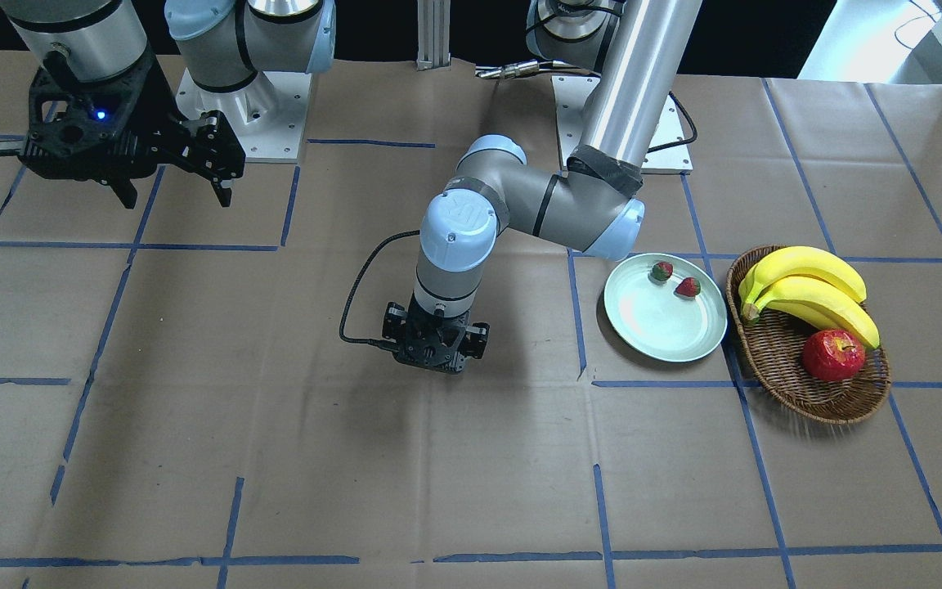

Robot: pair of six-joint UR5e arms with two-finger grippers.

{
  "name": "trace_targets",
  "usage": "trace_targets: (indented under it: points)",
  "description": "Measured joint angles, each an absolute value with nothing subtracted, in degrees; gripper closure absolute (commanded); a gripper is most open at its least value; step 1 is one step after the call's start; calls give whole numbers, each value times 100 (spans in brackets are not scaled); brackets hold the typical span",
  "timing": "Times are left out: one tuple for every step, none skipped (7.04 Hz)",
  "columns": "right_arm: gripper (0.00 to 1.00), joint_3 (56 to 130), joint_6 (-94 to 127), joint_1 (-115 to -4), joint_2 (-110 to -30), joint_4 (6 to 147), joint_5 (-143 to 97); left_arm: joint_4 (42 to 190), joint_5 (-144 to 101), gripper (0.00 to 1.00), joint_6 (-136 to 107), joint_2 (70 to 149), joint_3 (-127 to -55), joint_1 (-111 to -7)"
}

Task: Collect all strawberries into plate
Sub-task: 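Reach and grasp the center strawberry with the left gripper while the right rises away, then carry the strawberry with the left gripper onto the plate and open it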

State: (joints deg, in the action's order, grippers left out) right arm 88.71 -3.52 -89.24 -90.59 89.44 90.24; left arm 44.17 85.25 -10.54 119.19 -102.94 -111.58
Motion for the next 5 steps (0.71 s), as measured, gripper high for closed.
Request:
trace_targets:
  points:
    - [0, 8833, -346, -8892, -9033, 8936, 9017, 4420, 8519, 55, -1054, 11936, -10293, -11154]
    - [0, 8807, -332, -8882, -9004, 8916, 9018, 4420, 8519, 80, -1053, 11936, -10289, -11142]
    - [0, 8776, -320, -8881, -8964, 8852, 9023, 4421, 8518, 100, -1049, 11934, -10286, -11118]
    - [0, 8739, -310, -8886, -8898, 8769, 9025, 4421, 8515, 100, -1047, 11925, -10285, -11096]
    - [0, 8715, -301, -8890, -8834, 8715, 9028, 4421, 8515, 100, -1046, 11908, -10284, -11088]
